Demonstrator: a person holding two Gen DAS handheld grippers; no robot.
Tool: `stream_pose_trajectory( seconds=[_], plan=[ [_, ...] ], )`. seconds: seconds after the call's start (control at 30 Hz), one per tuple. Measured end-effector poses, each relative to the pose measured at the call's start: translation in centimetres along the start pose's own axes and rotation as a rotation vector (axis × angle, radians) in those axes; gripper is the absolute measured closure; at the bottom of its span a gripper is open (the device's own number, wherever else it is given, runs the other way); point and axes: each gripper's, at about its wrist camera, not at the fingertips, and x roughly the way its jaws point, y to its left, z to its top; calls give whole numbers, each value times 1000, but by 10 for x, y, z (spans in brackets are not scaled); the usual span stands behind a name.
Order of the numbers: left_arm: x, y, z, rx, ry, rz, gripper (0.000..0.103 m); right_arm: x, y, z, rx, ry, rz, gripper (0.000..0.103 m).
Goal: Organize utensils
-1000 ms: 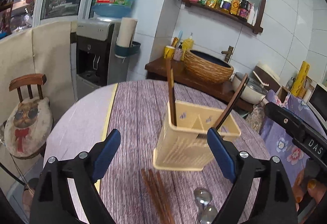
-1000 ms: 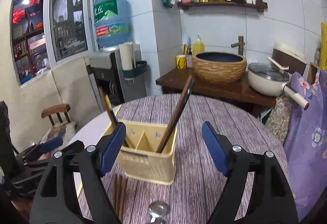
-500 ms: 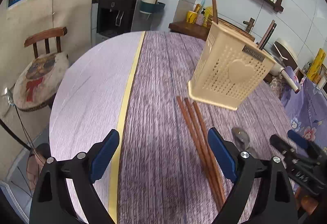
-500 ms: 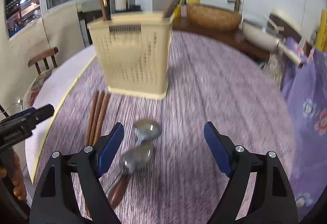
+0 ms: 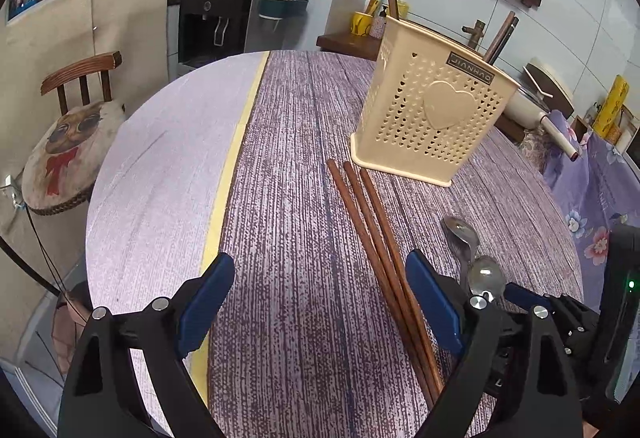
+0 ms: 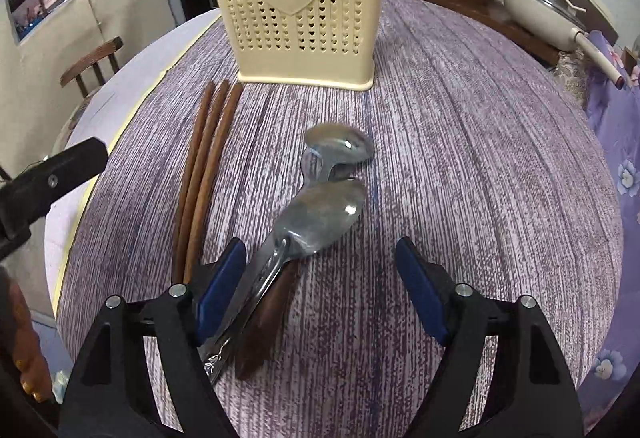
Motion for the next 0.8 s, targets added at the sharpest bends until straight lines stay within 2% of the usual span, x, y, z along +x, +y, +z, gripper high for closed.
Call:
stream_pose_trajectory(
  seconds=[0.07,0.17,0.33,0.4,0.5,0.6,0.7,0.73,0.77,0.8],
  plan=[
    [0,1,-1,1,5,2,18,-4,-9,-3,-29,-5,-28,32],
    [-1,6,-2,-13,1,2,18,-13,-37,-1,-31,3,-56,50],
    [2,4,-4,-22,9,-3,18,-25,-81,3,49,-20,-115,51],
    [5,-1,-6,-8,16,-2,18,-26,-87,1,68,-24,-94,51],
    [6,-6,-8,0,25,-11,18,-20,-82,-2,26,-7,-68,54],
    [4,-6,-9,3,21,-8,18,-12,-83,-2,47,16,0,68],
    [4,-3,-8,-13,23,-11,18,-10,-75,-3,37,18,-26,78],
    [4,-2,-8,-16,22,-11,18,-10,-72,-3,37,14,0,81],
    [4,-1,-8,-17,22,-9,18,-11,-71,-3,59,10,78,87],
    [4,-1,-8,-16,23,-8,18,-12,-69,-3,83,9,136,89]
  ],
)
